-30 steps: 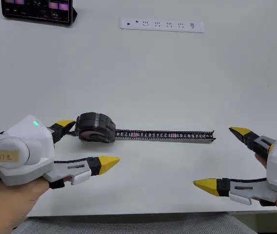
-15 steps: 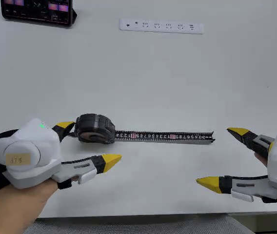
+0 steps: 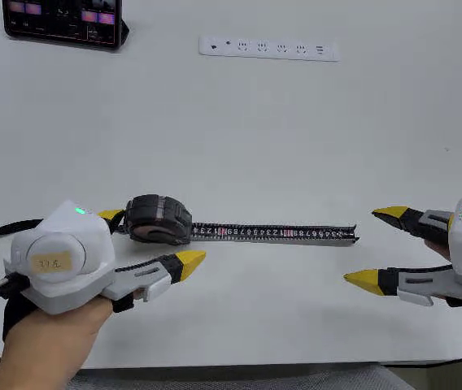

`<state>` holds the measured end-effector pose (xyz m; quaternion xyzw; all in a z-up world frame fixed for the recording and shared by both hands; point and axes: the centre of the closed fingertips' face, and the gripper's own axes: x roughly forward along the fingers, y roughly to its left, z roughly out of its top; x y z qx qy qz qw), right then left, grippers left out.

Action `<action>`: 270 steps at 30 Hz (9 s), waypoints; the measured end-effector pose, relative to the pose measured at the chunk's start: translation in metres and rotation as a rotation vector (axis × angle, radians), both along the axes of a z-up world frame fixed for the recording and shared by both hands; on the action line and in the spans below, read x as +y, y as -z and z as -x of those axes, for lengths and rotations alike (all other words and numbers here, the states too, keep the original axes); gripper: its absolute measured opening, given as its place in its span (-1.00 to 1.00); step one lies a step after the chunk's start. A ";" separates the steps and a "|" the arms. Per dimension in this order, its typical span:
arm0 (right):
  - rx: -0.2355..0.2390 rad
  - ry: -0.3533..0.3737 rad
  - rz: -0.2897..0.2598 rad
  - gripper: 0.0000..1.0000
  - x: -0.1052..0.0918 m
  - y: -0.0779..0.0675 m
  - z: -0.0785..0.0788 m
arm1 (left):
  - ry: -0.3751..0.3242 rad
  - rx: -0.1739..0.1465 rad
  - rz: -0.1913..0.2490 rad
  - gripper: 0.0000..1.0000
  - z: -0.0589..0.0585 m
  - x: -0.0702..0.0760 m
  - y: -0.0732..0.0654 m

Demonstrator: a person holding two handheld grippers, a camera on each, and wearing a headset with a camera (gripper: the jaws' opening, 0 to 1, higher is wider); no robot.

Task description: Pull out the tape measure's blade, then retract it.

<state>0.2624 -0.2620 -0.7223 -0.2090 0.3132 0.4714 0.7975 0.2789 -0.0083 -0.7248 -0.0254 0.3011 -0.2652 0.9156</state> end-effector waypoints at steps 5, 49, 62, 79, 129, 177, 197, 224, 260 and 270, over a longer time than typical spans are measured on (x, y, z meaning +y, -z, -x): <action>0.004 -0.036 0.019 0.01 -0.003 0.006 -0.005 | -0.044 0.019 0.012 0.53 -0.003 0.002 0.007; 0.074 -0.272 0.149 -0.44 -0.008 0.029 -0.030 | -0.289 0.073 -0.007 0.20 -0.027 0.011 0.022; 0.116 -0.335 0.194 -0.54 -0.006 0.036 -0.025 | -0.292 0.071 0.003 0.20 -0.028 0.012 0.023; 0.114 -0.391 0.257 -0.68 -0.008 0.046 -0.022 | -0.298 0.077 0.012 0.21 -0.029 0.012 0.024; 0.109 -0.393 0.301 -0.80 -0.009 0.050 -0.025 | -0.285 0.121 -0.012 0.13 -0.027 0.012 0.026; 0.118 -0.425 0.207 -0.81 0.056 0.044 -0.030 | -0.297 0.128 0.068 0.14 -0.027 0.014 0.024; 0.138 -0.420 0.144 -0.80 0.084 0.046 -0.027 | -0.301 0.132 0.088 0.15 -0.028 0.014 0.024; 0.138 -0.436 0.053 -0.80 0.140 0.045 -0.027 | -0.302 0.137 0.111 0.15 -0.027 0.015 0.023; 0.144 -0.461 -0.034 -0.79 0.201 0.047 -0.025 | -0.299 0.138 0.124 0.15 -0.029 0.016 0.024; 0.139 -0.464 -0.054 -0.79 0.215 0.049 -0.026 | -0.296 0.139 0.121 0.15 -0.029 0.016 0.025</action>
